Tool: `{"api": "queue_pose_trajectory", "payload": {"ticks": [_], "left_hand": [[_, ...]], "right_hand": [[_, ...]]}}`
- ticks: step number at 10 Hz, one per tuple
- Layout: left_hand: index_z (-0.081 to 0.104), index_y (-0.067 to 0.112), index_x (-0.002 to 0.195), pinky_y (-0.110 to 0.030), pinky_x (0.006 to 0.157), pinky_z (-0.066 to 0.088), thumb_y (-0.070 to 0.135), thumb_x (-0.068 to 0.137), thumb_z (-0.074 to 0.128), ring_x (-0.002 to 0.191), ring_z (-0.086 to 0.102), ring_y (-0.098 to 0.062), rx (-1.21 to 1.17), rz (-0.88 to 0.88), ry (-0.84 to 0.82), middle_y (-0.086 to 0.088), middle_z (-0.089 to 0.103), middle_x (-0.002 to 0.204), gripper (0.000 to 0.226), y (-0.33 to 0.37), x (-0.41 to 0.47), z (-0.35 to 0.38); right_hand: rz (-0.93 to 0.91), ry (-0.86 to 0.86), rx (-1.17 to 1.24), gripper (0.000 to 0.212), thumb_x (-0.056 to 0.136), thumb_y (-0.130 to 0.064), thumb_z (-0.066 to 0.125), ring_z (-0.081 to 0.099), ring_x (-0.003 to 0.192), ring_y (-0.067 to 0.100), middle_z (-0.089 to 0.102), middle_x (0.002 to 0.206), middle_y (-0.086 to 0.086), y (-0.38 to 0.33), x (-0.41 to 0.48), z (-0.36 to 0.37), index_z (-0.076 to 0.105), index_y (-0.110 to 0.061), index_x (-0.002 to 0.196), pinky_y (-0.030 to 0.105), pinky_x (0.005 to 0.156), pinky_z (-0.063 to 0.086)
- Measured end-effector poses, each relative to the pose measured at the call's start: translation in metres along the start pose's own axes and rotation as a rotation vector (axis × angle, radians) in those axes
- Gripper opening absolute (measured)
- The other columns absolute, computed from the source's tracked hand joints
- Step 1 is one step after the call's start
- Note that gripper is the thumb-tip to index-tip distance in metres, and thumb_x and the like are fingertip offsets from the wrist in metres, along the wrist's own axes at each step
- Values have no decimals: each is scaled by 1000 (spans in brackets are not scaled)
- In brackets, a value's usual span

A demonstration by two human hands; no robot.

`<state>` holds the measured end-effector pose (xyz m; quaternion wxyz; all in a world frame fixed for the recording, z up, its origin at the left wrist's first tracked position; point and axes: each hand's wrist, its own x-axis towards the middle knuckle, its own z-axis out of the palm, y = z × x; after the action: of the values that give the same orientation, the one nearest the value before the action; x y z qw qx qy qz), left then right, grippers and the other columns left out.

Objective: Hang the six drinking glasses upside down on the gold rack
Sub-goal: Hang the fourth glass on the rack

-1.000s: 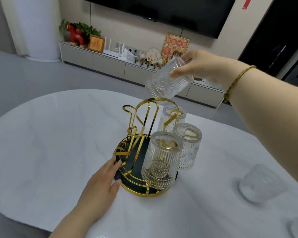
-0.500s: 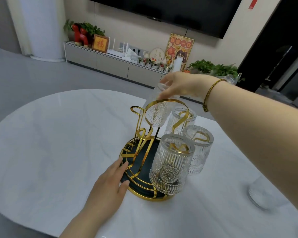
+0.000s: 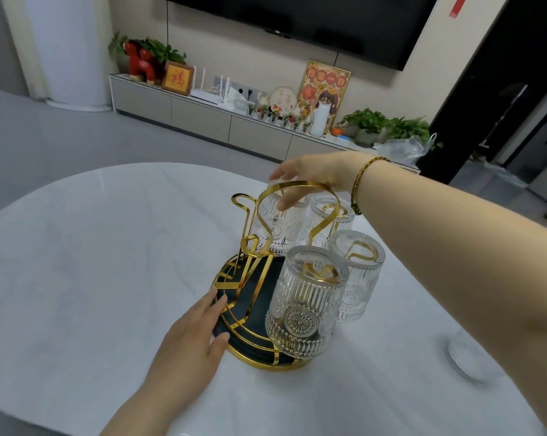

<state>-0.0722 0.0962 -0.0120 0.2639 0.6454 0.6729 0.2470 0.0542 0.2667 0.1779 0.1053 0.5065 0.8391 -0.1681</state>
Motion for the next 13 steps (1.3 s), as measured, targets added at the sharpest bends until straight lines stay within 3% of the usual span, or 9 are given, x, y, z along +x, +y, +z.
{"api": "queue_pose_trajectory", "payload": {"ticks": [5,7,8,9,11,12,13], "left_hand": [[8,28,141,-29,114,17,31,93,41,141,11,-12,18,19,11,9,0,155,58,-3,1,1],[15,28,140,-28,114,14,31,93,40,141,9,-11,45,46,58,8,5,154,53,0,-6,3],[23,26,138,-28,113,15,28,93,41,140,13,-11,27,94,97,8,14,153,49,5,-13,5],[35,24,134,-28,111,20,25,92,45,137,22,-12,7,133,144,6,29,148,43,15,-22,10],[57,14,118,-30,102,32,16,88,52,121,44,-19,43,189,188,-3,54,129,30,35,-50,27],[61,10,112,-35,99,36,10,85,55,116,48,-25,48,205,201,-8,59,122,27,46,-60,35],[57,16,116,-29,101,33,15,88,51,121,45,-18,68,268,129,-2,54,127,29,58,-73,53]], "right_hand": [[4,-1,41,58,78,-36,59,42,121,25,46,135,6,4,-1,1,38,-18,129,42,106,33],[58,211,153,38,88,-28,45,53,103,20,54,119,2,7,-12,-1,46,-17,124,28,96,40],[68,336,164,33,89,-24,44,50,89,13,53,103,0,15,-34,-8,50,-18,121,23,83,37],[70,427,181,31,89,-20,44,53,83,11,55,100,0,29,-68,-10,52,-16,118,24,82,39],[102,547,352,25,86,-19,49,57,90,15,62,100,2,63,-163,22,58,-17,109,27,85,44],[113,571,505,19,85,-17,51,58,94,15,62,101,-2,80,-211,54,58,-21,102,27,85,43],[165,622,594,17,84,-13,51,58,93,12,62,97,-3,102,-251,95,58,-22,96,22,82,41]]}}
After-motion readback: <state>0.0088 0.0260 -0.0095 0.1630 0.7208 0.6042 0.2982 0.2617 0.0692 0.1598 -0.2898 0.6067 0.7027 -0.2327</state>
